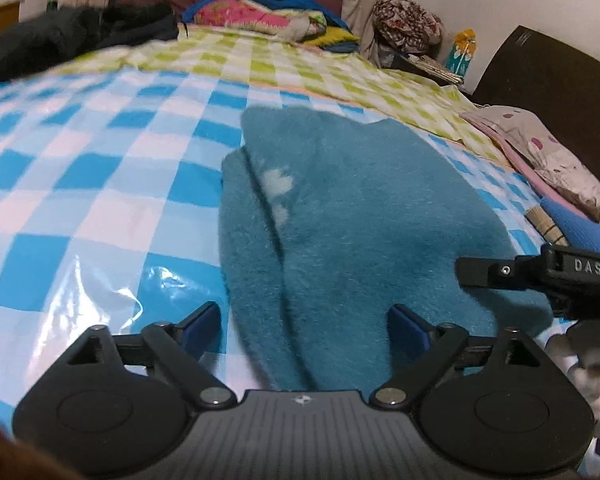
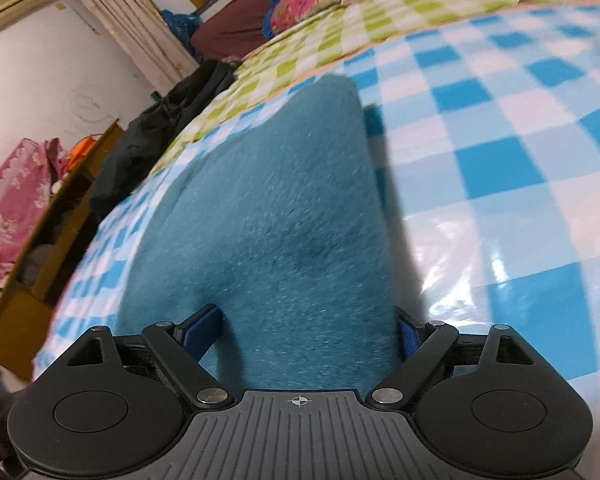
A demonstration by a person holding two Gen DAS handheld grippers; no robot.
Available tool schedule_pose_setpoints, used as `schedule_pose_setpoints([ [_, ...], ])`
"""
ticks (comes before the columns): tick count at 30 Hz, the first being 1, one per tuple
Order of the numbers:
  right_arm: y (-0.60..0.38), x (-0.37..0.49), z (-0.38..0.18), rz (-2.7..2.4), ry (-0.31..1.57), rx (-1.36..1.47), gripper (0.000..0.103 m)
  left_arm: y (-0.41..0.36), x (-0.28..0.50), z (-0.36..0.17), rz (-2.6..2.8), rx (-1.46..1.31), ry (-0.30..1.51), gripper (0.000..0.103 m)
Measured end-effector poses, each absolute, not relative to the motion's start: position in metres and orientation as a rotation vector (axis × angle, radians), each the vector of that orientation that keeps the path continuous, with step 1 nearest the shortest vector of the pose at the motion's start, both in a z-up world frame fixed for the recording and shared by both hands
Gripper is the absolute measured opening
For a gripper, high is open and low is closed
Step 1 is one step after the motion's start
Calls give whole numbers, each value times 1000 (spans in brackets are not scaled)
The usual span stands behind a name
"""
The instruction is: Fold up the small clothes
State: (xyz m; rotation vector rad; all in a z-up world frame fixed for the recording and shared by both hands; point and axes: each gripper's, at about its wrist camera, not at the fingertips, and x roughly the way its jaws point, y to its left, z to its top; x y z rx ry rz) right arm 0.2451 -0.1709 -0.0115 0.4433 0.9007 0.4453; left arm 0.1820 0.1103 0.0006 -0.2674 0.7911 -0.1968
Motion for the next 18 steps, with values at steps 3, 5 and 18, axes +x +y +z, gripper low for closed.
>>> schedule_pose_setpoints([
  [3,-162,243,-11,445,903,427,87,120,184,-8,-245,-347,805,95],
  [5,-158,240,-9,450,908,405,82,122,182,-9,-266,-362,800,87],
  [18,-159,179,7,501,960,334,54,114,130,2,-366,-262,802,69],
])
